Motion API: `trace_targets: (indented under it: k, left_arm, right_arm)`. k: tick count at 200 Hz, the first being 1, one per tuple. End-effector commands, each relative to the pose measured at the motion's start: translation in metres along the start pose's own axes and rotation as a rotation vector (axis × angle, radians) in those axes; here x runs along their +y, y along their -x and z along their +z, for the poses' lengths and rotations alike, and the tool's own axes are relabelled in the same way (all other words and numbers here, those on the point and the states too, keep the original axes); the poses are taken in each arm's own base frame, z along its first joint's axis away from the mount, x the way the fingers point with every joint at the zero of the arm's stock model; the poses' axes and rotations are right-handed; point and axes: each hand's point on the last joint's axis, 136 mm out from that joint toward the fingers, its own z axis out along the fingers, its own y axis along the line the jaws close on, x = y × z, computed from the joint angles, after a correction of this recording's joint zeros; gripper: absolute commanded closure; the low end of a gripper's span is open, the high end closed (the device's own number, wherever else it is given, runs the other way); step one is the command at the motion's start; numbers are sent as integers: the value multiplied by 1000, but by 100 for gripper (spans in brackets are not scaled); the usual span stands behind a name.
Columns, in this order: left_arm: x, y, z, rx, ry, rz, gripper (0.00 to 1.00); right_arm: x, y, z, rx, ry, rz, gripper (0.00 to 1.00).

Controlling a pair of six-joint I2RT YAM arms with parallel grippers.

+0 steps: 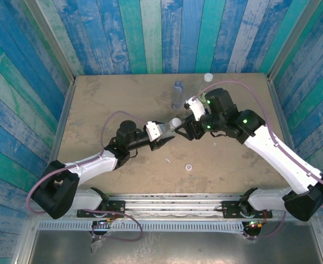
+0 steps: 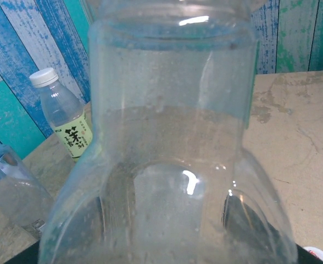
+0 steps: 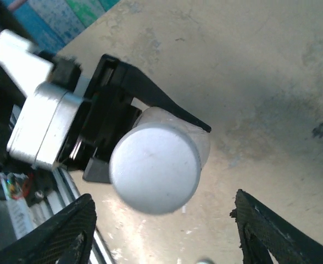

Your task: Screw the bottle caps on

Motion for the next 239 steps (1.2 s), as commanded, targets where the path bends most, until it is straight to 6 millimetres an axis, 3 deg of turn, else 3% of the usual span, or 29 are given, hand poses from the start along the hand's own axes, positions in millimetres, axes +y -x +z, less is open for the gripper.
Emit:
trace_targets:
  k: [1,24,40,68,155,239]
  left_arm:
    - [-10,8,-11,-7,-36,46,47]
    - [-17,7,-20,27,-59,105,46]
    - [-19,5,-25,66,-67,138,45]
    - [-22,3,-32,112,-87,216,46]
    - [-22,10,-40,113,-71,228,48]
    - [-22,15,-39,91,-79,216,48]
  right_arm:
    - [19,-11,-23,-23,61,-356,24]
    - [26,-26,-30,-43,82,-629,28]
    - [19,-23,-28,-40,41,-740,33]
    - [24,-23,-24,26,118,-874,28]
    - [48,-20,2,107,248,-959,31]
    - [49,-23,16,154,256,-963,51]
